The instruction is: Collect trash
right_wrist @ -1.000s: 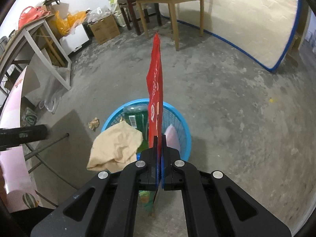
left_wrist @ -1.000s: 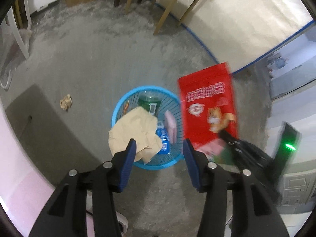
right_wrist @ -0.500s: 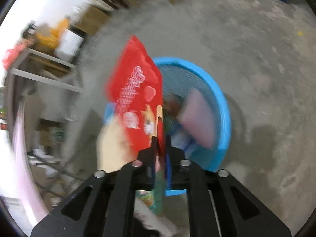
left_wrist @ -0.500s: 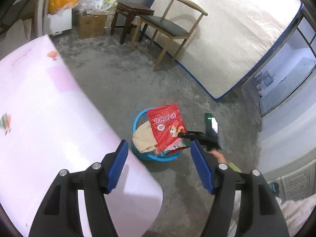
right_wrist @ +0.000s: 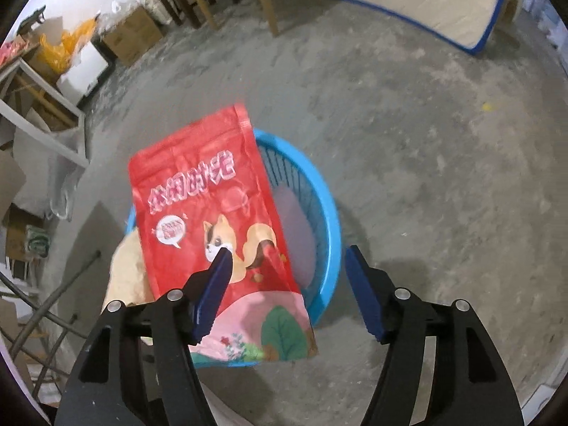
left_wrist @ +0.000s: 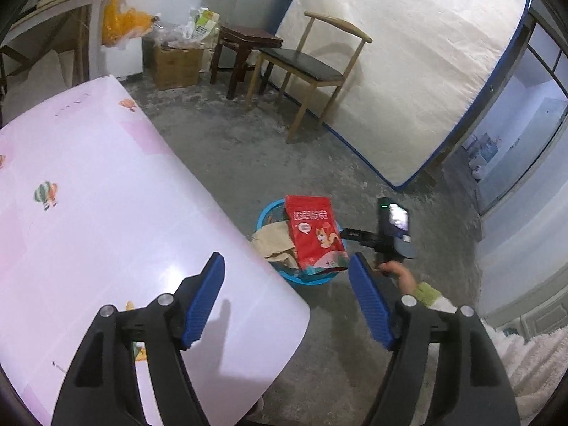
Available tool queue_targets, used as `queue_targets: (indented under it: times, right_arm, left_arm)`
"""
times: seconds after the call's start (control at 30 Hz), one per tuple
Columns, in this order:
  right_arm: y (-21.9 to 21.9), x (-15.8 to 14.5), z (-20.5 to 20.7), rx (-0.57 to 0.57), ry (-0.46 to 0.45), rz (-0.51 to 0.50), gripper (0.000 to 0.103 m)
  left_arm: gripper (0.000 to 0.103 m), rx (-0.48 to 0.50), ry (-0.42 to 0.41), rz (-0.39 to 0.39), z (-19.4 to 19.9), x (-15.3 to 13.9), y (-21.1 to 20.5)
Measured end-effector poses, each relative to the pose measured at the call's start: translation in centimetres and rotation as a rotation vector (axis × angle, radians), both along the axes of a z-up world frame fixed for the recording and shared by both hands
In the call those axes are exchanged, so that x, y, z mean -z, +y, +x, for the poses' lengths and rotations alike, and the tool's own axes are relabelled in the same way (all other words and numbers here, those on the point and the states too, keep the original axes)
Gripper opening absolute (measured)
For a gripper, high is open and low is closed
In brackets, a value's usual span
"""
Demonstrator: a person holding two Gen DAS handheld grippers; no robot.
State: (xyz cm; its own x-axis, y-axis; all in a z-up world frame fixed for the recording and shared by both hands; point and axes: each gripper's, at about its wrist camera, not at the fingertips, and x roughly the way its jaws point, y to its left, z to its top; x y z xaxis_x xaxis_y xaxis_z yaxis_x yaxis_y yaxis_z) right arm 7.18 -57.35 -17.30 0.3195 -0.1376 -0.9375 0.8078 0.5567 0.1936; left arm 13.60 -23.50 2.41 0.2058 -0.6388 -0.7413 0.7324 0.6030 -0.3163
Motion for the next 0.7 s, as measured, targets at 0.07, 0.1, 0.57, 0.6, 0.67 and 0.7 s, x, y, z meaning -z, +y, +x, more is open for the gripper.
queue_targets:
  times: [0.07,0.1,0.57,0.6,0.67,0.7]
  right_arm:
    - [1.2,-3.0,-1.1,-0.015,-0.054,-0.055,0.063]
    - [2.3,-5.1,-1.6,-0.038,-0.091,-0.096,0.063]
    - [20.3,-23.7,-8.2,-0.384,-0.318,-0.455,0.095]
    - [21.3,-24.1,-8.5,-0.396,-0.319,-0.46,0.095]
    - [22.5,-24.4,-9.2,-0.412,-0.316,-0.477,0.095]
    - [23.1,-24.7,-9.6,-0.412,-0.322,-0.482,0.095]
  left_arm:
    - [0.076,-0.017,-0.02,-0.006,-0.6,-0.1,0.6]
    - [0.078,-0.029,-0.033,-0.011,-1.0,-0.2,1.0]
    - [0.097,-0.28,-0.135,0.007,-6.7,-0.9,4.3]
    - [0.097,-0.283,-0.143,0.009,-7.2,-1.0,4.3]
    - [0.097,-0.304,-0.184,0.029,-8.2,-1.2,4.7]
    - [0.097,-0.332,-0.215,0.051,-8.7,-1.2,5.3]
